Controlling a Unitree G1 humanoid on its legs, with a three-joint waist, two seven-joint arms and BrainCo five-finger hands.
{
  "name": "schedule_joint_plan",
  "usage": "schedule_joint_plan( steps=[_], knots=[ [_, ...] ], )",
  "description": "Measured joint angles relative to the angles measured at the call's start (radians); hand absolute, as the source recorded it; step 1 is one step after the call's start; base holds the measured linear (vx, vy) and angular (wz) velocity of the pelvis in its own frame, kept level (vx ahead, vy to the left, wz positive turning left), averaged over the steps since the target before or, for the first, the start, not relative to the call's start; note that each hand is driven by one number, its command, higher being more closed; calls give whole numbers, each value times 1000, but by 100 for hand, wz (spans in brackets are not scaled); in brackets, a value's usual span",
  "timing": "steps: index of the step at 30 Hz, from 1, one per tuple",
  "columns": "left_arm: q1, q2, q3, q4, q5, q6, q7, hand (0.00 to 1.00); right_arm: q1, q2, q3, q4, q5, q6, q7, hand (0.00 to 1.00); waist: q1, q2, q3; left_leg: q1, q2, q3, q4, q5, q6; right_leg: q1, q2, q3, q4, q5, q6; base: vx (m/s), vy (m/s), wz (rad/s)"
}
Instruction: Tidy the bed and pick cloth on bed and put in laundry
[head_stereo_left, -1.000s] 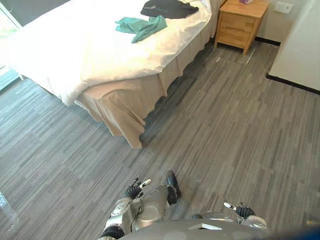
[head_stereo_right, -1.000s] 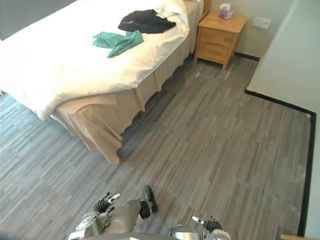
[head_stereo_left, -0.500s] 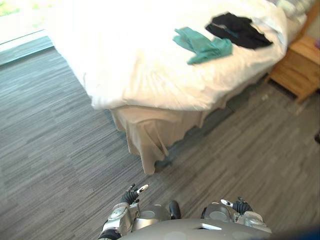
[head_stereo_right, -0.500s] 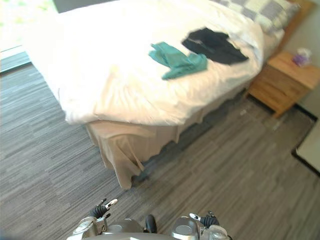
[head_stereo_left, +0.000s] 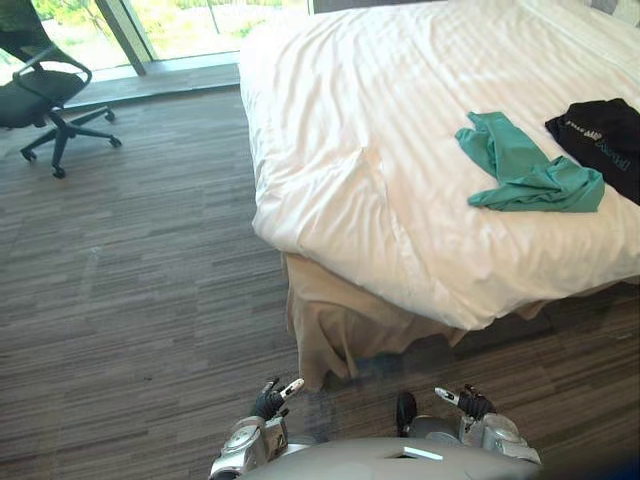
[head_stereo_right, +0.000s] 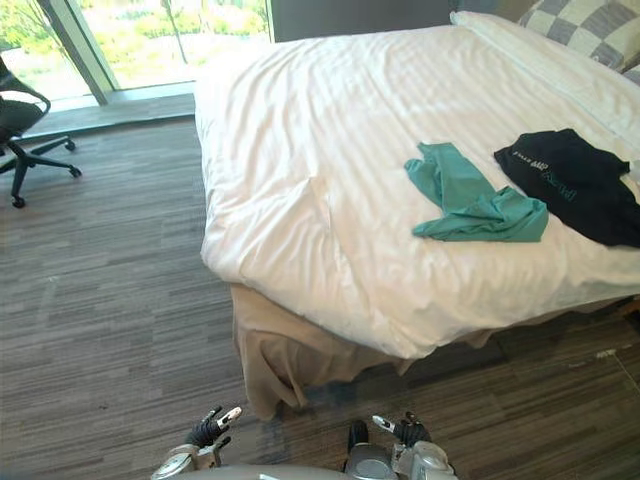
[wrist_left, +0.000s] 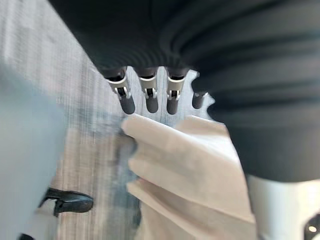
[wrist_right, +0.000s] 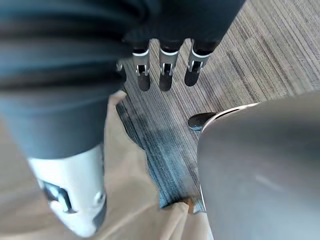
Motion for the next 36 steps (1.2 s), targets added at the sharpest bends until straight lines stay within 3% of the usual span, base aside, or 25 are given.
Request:
schedule_joint_plan(
  steps=[1,2,3,4,11,14,19,22,27,31,36],
  knots=[
    [-2,-8,1,0,0,-7,0,0,-3,-12,0,2,-1,7,9,0,-3,15,-2,-25,35,19,-13,53,5,12,13,-14,-24,2,4,34,-52,15],
    [-3,-7,3,0,2,-11,3,0,-3,-17,-1,4,0,17,11,0,0,20,-10,-24,34,24,-7,53,5,23,11,-19,-45,14,7,18,-8,24],
    [0,1,7,0,5,-12,6,0,7,-7,-8,2,0,27,21,0,-3,-1,-17,-39,20,30,13,54,5,51,-5,-45,-84,25,6,0,10,21],
    [0,5,7,0,5,-13,9,0,7,-5,-13,4,1,29,25,0,-4,-6,-14,-37,17,37,16,54,5,58,-10,-53,-85,23,5,-10,8,33],
    [0,24,63,-31,-80,-28,103,0,22,-3,-88,11,66,66,74,0,-13,-15,-17,-49,-10,45,-6,95,5,74,-41,-140,-85,22,4,-48,-19,28],
    [-3,48,204,-48,-162,-47,169,0,49,-7,-131,12,79,69,96,0,-23,1,-15,-49,10,48,-43,100,9,74,-30,-168,-90,22,2,-82,-54,27],
    [-5,157,461,-50,-325,-93,250,0,90,-11,-137,23,80,66,104,0,-23,6,-21,-44,41,52,-58,103,-22,73,-1,-175,-91,15,-21,-67,-85,2],
    [-16,218,609,-66,-436,-148,273,0,108,-11,-139,24,83,59,101,0,-27,18,-24,-44,56,52,-60,104,-31,73,14,-180,-91,8,-32,-9,-37,0],
    [-80,321,757,-95,-586,-231,316,0,129,-14,-139,29,100,48,87,0,-29,34,-45,-44,74,49,-74,110,-43,70,31,-188,-91,3,-36,36,-22,4],
    [-143,395,794,-165,-577,-295,358,0,134,-14,-139,33,115,45,69,0,-24,36,-47,-38,84,53,-76,114,-45,71,42,-187,-91,2,-35,55,4,-2],
    [-244,525,777,-271,-482,-321,373,0,138,-11,-139,29,135,43,61,0,-25,38,-47,-32,90,73,-75,111,-51,69,49,-178,-91,3,-34,18,12,-9]
  ],
)
